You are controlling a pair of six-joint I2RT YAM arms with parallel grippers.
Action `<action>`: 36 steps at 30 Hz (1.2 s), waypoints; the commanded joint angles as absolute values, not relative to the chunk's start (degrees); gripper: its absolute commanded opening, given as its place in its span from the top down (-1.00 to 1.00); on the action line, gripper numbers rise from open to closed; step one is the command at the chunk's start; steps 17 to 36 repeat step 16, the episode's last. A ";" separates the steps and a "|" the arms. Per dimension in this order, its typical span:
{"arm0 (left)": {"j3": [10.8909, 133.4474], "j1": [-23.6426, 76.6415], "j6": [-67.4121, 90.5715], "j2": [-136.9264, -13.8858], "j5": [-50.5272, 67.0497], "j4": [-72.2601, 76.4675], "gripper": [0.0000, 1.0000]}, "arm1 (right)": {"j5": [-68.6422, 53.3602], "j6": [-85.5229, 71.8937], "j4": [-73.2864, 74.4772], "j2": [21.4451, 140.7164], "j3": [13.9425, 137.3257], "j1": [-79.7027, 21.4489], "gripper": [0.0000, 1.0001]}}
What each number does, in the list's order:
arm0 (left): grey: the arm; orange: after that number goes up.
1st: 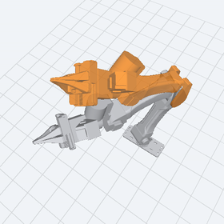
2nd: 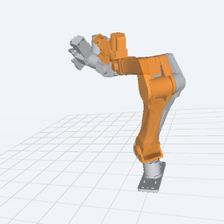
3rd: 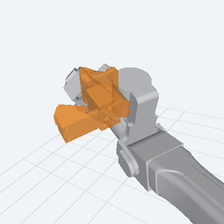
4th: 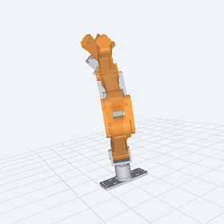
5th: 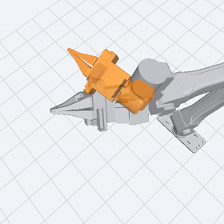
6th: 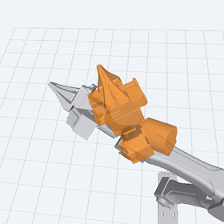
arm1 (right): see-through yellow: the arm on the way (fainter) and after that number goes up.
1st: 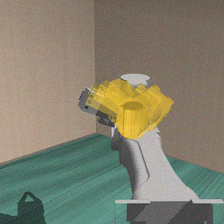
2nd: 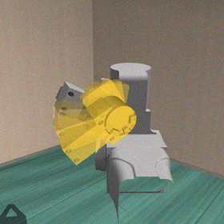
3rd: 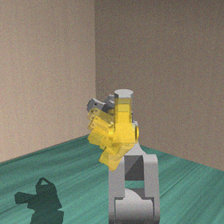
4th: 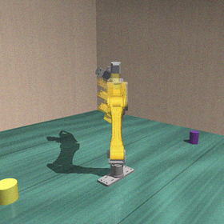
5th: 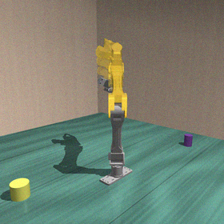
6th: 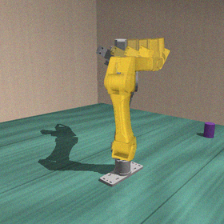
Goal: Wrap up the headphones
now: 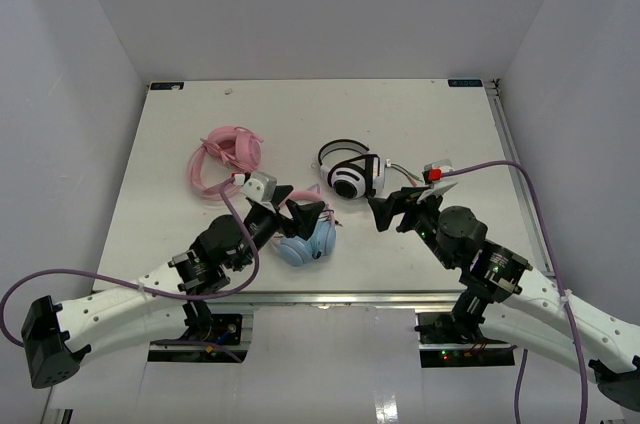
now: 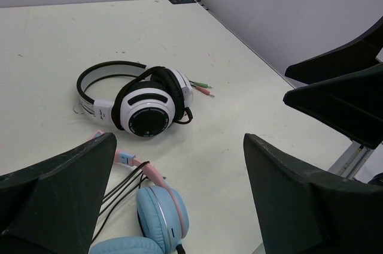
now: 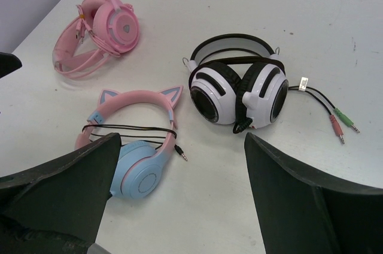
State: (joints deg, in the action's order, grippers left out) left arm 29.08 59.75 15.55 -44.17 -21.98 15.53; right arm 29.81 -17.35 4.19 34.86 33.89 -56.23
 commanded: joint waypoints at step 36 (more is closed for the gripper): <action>29.09 59.77 14.46 -44.21 -23.38 18.06 -0.96 | 31.73 -16.48 1.41 34.19 33.75 -55.99 -0.80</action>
